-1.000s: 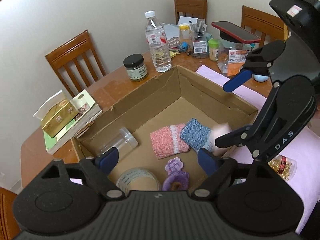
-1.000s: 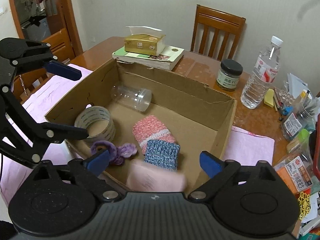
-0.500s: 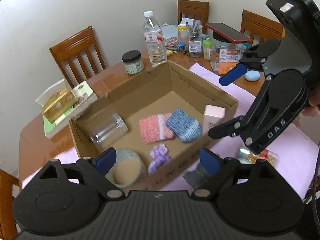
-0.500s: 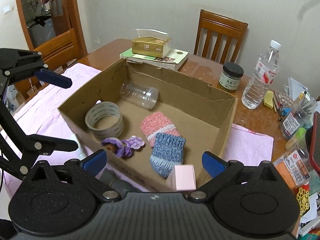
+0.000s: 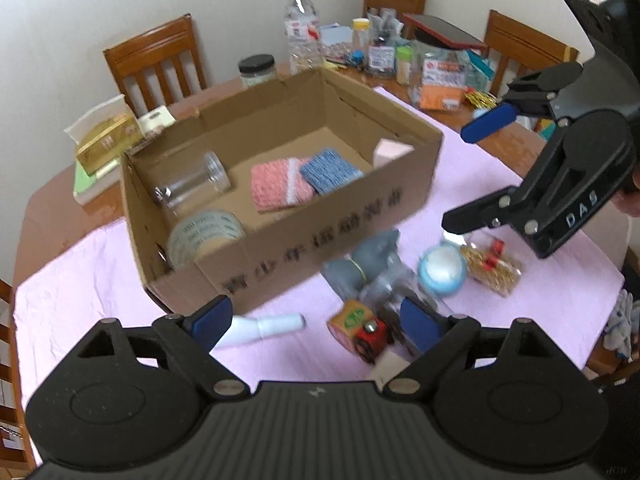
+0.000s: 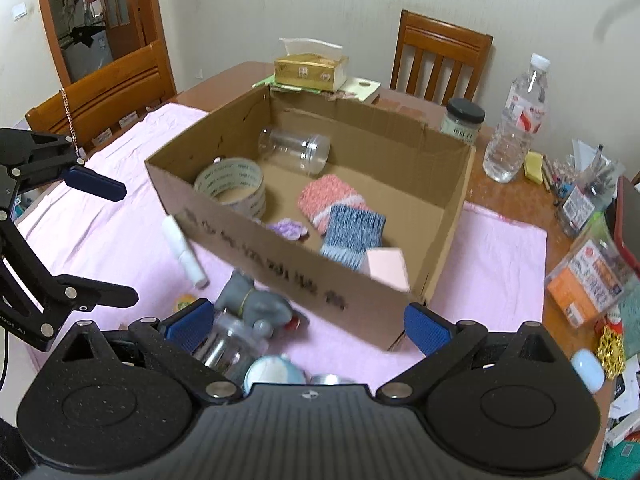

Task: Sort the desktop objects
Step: 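Grasp the KASI nail glue box with the left tool while the right tool grasps the gold capsule bottle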

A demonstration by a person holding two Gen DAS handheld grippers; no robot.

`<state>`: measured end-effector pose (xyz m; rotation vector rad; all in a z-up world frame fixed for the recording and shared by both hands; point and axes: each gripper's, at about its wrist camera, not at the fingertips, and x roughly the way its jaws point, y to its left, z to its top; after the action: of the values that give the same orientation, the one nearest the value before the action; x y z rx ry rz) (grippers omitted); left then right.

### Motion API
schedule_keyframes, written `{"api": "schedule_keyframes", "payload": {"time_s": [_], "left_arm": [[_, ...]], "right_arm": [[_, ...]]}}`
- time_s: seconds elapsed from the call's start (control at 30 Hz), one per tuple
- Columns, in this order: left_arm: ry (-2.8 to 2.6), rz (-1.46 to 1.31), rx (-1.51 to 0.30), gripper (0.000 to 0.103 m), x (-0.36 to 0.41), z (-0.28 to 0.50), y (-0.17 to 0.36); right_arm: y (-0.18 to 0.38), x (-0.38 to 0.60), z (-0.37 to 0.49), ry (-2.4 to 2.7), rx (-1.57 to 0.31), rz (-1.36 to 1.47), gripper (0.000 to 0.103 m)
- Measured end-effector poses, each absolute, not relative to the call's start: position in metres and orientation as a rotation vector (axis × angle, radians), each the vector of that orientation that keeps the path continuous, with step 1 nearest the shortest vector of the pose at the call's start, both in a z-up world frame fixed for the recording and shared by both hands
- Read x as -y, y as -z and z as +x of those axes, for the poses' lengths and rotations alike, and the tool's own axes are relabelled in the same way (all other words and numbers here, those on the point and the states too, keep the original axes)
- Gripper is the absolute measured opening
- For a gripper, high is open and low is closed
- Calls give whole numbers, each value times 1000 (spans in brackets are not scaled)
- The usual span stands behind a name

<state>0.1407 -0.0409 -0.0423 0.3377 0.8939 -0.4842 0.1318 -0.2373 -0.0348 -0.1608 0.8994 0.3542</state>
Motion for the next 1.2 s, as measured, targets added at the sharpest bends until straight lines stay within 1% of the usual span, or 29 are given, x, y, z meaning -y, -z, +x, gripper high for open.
{"api": "schedule_keyframes", "payload": {"time_s": [0.4, 0.67, 0.8, 0.87, 0.97, 1.07, 1.2], "left_arm": [[546, 417, -923, 90, 47, 119, 76], [621, 511, -930, 87, 55, 109, 90], [661, 582, -930, 81, 60, 105, 98], [675, 601, -931, 80, 62, 106, 103], [691, 617, -951, 68, 63, 109, 109], [717, 628, -961, 67, 64, 109, 115], [750, 661, -962, 61, 67, 108, 120]], "right_arm": [[65, 245, 108, -328, -968, -164, 103], [81, 251, 97, -289, -1009, -142, 102], [89, 251, 94, -278, -1037, -144, 101], [93, 250, 93, -277, -1052, -146, 96], [99, 249, 93, -267, -1078, -153, 90], [106, 250, 94, -250, -1103, -153, 86], [113, 254, 99, -226, -1127, -121, 85]]}}
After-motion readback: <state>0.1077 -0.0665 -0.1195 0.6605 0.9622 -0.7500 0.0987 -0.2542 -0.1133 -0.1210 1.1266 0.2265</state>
